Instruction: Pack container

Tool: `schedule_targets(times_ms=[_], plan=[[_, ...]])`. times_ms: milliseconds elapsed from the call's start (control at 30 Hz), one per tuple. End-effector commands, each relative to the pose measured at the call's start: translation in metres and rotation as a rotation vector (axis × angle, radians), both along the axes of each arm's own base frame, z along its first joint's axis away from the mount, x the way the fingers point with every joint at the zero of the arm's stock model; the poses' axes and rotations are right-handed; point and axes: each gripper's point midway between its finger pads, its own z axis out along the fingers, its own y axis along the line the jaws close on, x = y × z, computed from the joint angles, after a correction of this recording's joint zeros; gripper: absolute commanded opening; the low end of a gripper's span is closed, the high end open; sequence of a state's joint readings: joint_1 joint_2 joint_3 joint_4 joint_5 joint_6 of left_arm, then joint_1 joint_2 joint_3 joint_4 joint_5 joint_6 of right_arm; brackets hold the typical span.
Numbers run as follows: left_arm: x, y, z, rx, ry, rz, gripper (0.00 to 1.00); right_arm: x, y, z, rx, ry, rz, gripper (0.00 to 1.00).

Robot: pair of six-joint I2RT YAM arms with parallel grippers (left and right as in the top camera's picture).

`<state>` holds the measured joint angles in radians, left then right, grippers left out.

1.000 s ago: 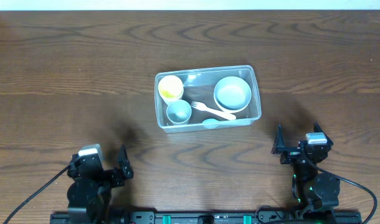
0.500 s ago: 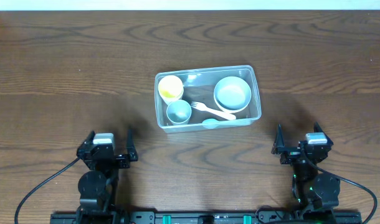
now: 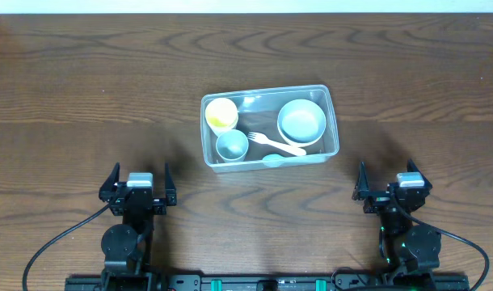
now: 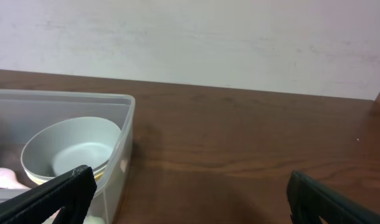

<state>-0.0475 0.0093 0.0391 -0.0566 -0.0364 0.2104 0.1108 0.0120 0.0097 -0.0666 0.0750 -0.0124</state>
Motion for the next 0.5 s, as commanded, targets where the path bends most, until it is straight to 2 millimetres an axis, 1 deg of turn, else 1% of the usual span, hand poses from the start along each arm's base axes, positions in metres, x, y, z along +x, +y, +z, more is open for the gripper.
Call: schedule_targets(times_ms=[0,167,467], plan=[[0.0004,0.0016,-0.0185,0.019,0.041,0.005,0.98,-0.0003,0.0025,-0.0009,-0.014,-0.002,0.012,0.99],[0.0005,0.0009,-0.0184,-0.034,0.038,0.008,0.98,-0.0003,0.0025,-0.0009,-0.014,-0.002,0.012,0.99],[0.0005,0.0009,-0.0189,-0.033,0.040,0.008,0.98,-0.0003,0.0025,-0.0009,-0.014,-0.002,0.012,0.99]])
